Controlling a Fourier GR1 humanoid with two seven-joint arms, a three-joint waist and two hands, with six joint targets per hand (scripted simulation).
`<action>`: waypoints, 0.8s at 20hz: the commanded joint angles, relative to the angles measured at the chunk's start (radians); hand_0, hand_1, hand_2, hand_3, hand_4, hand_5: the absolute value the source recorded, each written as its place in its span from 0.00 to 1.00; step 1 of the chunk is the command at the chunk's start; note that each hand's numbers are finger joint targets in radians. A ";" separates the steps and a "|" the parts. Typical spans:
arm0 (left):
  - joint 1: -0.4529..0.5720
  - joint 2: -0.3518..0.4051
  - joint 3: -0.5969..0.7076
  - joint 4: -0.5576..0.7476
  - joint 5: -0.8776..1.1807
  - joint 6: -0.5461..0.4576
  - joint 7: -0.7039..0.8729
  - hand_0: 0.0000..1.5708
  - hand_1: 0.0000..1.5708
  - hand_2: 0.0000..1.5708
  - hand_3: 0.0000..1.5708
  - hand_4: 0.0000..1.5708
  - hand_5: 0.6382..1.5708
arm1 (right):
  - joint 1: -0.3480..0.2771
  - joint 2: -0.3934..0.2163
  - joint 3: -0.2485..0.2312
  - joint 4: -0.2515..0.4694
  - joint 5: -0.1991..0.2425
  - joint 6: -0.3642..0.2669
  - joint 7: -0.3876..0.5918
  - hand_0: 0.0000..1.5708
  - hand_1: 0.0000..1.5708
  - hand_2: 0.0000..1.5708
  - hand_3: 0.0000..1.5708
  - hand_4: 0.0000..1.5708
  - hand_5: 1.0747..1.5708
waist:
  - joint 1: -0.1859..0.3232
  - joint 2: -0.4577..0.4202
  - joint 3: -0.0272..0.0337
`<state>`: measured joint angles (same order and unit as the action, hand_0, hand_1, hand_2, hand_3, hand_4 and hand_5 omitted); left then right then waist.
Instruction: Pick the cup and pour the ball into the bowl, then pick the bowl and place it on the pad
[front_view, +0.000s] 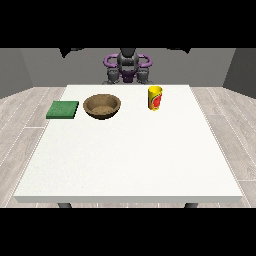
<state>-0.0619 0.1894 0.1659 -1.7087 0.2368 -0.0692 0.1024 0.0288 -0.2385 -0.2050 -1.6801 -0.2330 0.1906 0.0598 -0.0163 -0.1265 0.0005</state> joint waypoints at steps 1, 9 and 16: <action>-0.021 0.032 0.057 0.032 0.024 -0.042 -0.054 0.00 0.00 0.00 0.00 0.00 0.97 | -0.035 -0.036 -0.071 -0.010 -0.077 0.041 0.027 0.00 0.00 0.00 0.00 0.00 1.00 | -0.014 0.063 -0.0006; -0.063 -0.033 0.043 0.231 -0.075 -0.036 -0.355 0.00 0.00 0.00 0.00 0.00 0.95 | -0.047 0.017 -0.016 0.072 0.000 0.074 -0.144 0.00 0.00 0.00 0.00 0.00 1.00 | -0.052 0.189 -0.0008; -0.127 -0.132 -0.006 0.445 -0.195 0.067 -0.580 0.00 0.00 0.00 0.00 0.00 0.94 | -0.148 0.048 0.008 0.077 0.050 0.017 -0.178 0.00 0.00 0.00 0.00 0.00 1.00 | -0.076 0.281 -0.0010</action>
<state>-0.1633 0.1130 0.1884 -1.3735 0.1083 -0.0584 -0.3657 -0.0856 -0.2163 -0.2212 -1.5907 -0.2056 0.2357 -0.1183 -0.0724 0.1252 -0.0003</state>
